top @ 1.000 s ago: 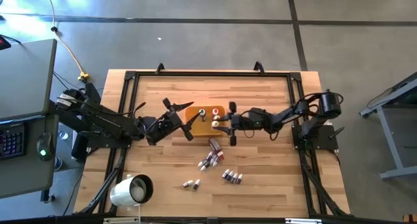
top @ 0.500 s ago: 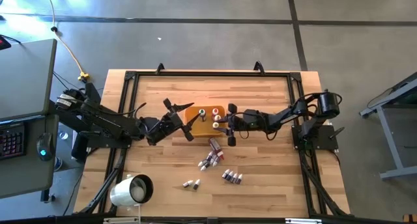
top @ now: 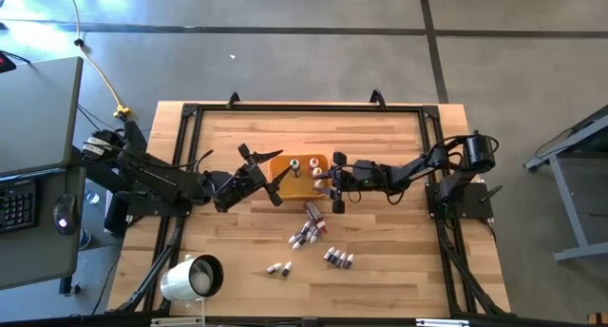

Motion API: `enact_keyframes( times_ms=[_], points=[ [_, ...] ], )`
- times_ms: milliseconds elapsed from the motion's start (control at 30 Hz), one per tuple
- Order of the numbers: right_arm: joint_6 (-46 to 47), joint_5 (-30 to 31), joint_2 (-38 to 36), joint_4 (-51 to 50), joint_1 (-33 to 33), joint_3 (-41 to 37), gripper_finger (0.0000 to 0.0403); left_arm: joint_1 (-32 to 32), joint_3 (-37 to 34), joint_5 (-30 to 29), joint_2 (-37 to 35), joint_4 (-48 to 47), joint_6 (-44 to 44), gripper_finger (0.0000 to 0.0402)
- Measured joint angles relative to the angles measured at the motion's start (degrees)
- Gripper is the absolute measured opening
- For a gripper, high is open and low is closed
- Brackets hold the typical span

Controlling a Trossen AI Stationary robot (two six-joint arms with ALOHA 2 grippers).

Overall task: Pick & Place food coloring
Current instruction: Put the large yellow food coloring bottle into the yellow bin, then put the large red food coloring bottle into the yellow bin

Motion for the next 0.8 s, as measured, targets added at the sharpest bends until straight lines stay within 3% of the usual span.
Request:
enact_keyframes(
  times_ms=[267, 600, 800],
  points=[
    [-1.12, -0.56, -1.29, 4.19, 1.86, 0.01, 0.0160, 0.00, -0.01, -0.02, 0.00, -0.01, -0.02, 0.0220],
    [-4.11, -1.70, -11.72, 2.15, 9.03, 0.15, 0.0161, 0.00, 0.00, 0.34, 0.00, -0.02, -0.02, 0.0220],
    [1.63, -0.63, -12.55, -7.62, 16.05, 0.14, 0.0161, 0.00, 0.00, 8.48, 0.01, -2.21, -0.04, 0.0220]
  ],
)
